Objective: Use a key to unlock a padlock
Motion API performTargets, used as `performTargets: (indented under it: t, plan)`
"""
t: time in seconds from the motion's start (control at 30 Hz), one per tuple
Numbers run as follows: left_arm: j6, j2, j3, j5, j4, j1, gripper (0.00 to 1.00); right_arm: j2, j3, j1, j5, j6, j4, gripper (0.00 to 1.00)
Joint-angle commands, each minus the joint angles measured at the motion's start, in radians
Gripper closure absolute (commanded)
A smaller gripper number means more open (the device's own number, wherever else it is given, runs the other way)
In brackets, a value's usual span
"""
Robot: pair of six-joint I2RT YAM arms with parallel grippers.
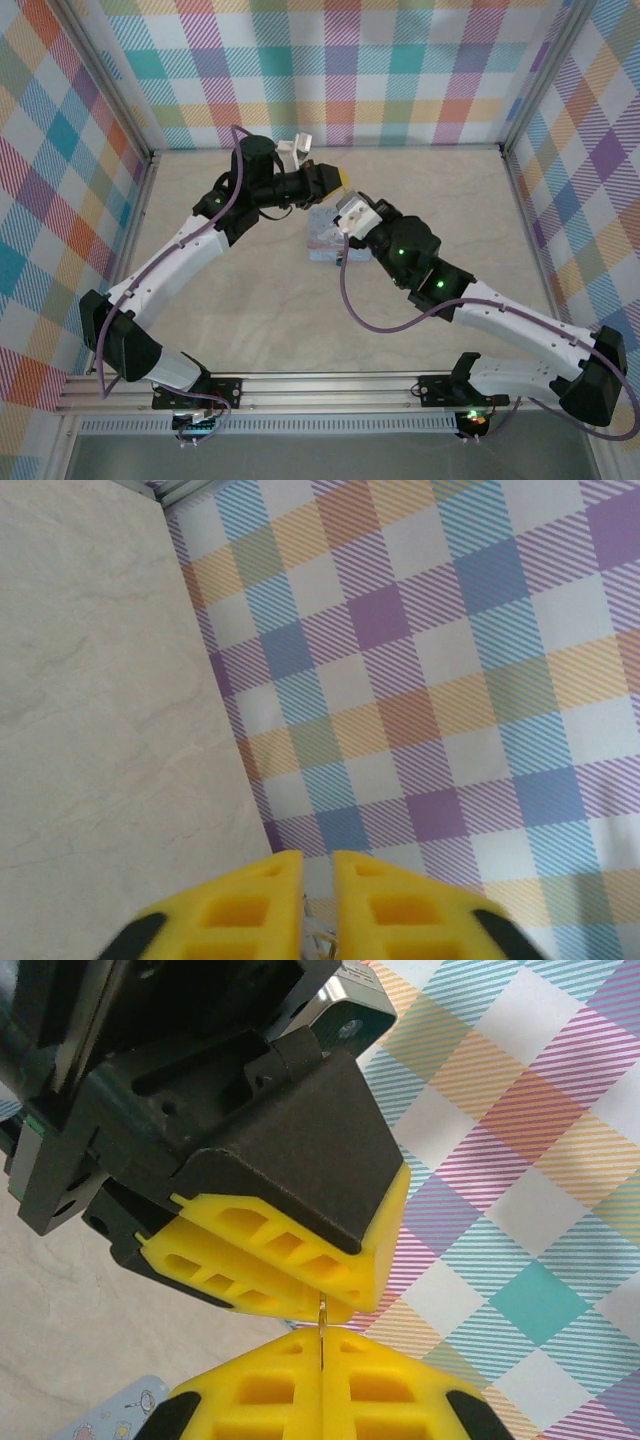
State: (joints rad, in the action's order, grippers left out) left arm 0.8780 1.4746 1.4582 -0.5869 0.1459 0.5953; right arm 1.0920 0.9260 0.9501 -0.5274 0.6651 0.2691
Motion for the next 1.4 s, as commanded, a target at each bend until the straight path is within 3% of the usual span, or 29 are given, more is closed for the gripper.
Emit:
performTargets:
  t: [0.0, 0.13, 0.27, 0.43, 0.53, 0.7, 0.87, 1.07, 1.23, 1.37]
  plan:
    - [-0.014, 0.0, 0.041, -0.019, 0.021, 0.009, 0.92, -0.004, 0.004, 0.008, -0.019, 0.007, 0.041, 1.0]
    - [-0.048, -0.006, 0.045, 0.006, 0.058, 0.008, 1.0, -0.007, 0.016, 0.006, -0.014, -0.019, -0.006, 0.99]
    - [-0.081, -0.015, 0.051, 0.032, 0.076, 0.006, 1.0, -0.02, 0.021, 0.0, -0.021, -0.092, -0.064, 0.74]
    - [-0.166, -0.032, 0.048, 0.098, 0.123, 0.0, 1.0, -0.081, 0.028, -0.05, 0.016, -0.295, -0.228, 0.62]
    - [-0.223, -0.053, 0.028, 0.16, 0.175, 0.0, 1.0, -0.114, 0.025, -0.086, 0.097, -0.482, -0.376, 0.54]
    - [-0.296, -0.092, -0.054, 0.206, 0.141, 0.003, 1.0, -0.123, -0.029, -0.201, 0.371, -0.788, -0.485, 0.51]
    - [-0.357, -0.116, -0.138, 0.222, 0.141, 0.005, 1.0, -0.117, -0.106, -0.321, 0.634, -0.986, -0.409, 0.39]
    - [-0.404, -0.153, -0.233, 0.233, 0.141, 0.011, 1.0, -0.122, -0.185, -0.353, 0.704, -1.091, -0.309, 0.17]
    - [-0.4, -0.176, -0.304, 0.209, 0.066, 0.017, 1.0, -0.143, -0.235, -0.381, 0.766, -1.168, -0.234, 0.13]
    - [-0.382, -0.199, -0.348, 0.181, -0.014, 0.029, 1.0, -0.149, -0.284, -0.418, 0.866, -1.287, -0.097, 0.17]
